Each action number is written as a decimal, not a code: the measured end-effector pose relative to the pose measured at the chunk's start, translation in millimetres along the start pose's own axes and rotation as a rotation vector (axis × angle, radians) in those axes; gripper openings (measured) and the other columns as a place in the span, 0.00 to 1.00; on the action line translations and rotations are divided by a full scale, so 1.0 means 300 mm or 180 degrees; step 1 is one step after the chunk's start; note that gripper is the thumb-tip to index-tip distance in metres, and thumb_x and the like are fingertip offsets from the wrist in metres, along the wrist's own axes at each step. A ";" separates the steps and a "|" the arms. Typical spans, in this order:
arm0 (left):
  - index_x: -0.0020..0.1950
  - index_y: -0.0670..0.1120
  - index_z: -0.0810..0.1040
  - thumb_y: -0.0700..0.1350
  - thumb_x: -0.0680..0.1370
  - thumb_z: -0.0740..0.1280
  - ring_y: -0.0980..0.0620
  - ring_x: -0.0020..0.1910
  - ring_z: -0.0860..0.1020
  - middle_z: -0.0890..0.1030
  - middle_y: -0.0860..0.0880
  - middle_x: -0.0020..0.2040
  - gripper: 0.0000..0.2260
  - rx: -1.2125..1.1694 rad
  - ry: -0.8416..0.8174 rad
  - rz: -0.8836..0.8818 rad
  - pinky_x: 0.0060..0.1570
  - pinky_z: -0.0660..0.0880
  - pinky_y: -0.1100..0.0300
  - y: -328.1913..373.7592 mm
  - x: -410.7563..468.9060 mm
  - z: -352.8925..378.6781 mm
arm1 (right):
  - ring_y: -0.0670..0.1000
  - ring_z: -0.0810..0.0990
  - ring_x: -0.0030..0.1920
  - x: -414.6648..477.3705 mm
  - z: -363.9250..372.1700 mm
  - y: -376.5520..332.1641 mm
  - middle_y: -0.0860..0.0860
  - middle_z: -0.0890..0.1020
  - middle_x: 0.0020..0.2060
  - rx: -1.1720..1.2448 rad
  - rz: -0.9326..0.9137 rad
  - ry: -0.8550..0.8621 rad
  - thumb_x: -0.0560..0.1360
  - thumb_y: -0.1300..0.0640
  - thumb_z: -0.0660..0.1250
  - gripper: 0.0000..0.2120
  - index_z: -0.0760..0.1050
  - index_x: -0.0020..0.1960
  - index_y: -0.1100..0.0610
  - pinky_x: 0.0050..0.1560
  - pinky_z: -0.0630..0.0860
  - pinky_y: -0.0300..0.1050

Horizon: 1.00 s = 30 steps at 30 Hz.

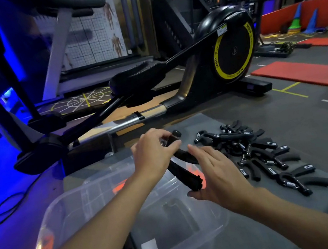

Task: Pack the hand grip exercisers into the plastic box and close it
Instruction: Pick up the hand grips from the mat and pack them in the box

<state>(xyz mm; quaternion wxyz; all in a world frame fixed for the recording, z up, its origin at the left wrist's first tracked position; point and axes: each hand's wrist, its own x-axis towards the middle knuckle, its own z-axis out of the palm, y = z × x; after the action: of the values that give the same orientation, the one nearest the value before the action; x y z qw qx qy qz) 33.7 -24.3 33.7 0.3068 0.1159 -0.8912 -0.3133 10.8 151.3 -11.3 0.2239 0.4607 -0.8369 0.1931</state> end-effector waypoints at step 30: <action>0.35 0.50 0.81 0.43 0.63 0.72 0.53 0.34 0.81 0.83 0.51 0.34 0.03 0.0029 -0.1463 -0.0947 0.40 0.78 0.53 -0.616 -0.265 -0.095 | 0.46 0.61 0.71 -0.023 0.169 0.014 0.47 0.64 0.71 0.0826 0.0626 -0.0802 0.74 0.35 0.60 0.39 0.53 0.77 0.52 0.69 0.65 0.45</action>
<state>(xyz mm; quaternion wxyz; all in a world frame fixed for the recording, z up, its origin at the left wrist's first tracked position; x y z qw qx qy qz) 116.6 -150.1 -102.8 0.0466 0.1728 -0.9121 -0.3689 0.6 131.3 -57.6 0.0363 0.4223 -0.8673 0.2611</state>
